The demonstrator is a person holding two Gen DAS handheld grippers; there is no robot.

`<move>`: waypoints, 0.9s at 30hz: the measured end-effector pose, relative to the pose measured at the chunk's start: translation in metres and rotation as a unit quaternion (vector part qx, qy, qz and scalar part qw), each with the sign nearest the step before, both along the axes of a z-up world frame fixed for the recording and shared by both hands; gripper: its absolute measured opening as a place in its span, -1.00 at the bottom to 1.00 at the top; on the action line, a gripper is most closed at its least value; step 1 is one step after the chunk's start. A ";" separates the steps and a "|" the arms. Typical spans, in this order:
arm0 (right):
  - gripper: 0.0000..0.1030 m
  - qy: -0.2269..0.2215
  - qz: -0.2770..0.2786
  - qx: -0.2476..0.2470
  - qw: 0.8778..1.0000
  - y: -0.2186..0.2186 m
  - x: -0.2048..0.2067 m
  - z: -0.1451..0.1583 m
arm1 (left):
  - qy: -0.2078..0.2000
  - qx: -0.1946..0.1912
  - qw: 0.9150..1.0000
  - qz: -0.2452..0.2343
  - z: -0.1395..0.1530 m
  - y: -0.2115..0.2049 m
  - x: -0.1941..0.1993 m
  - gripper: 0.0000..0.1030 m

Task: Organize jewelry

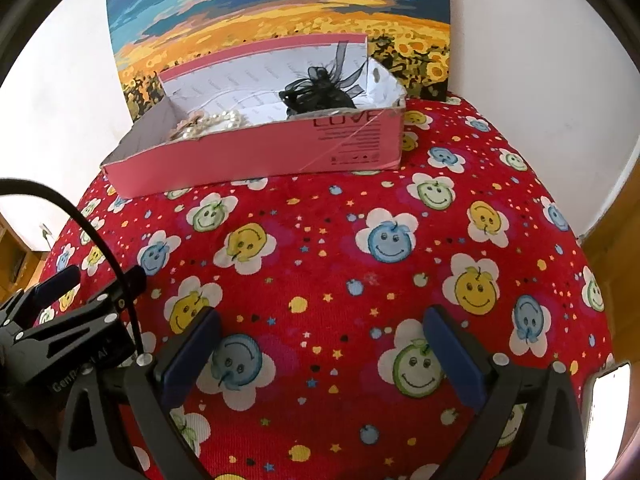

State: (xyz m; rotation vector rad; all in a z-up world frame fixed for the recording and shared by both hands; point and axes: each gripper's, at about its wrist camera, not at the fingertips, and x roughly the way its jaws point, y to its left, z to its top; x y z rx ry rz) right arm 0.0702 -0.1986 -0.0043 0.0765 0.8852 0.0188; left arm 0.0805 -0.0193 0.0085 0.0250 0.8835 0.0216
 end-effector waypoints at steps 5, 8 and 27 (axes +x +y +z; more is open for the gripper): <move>1.00 0.001 -0.003 -0.004 1.000 0.002 -0.001 0.000 | 0.002 0.001 1.000 0.001 -0.001 0.000 0.000 0.67; 0.99 0.000 -0.004 -0.004 1.000 0.003 -0.001 0.000 | 0.001 0.001 1.000 0.001 -0.001 0.000 0.001 0.67; 0.97 -0.001 -0.007 -0.016 1.000 0.003 -0.001 0.001 | -0.004 0.004 1.000 0.004 0.000 0.000 -0.001 0.67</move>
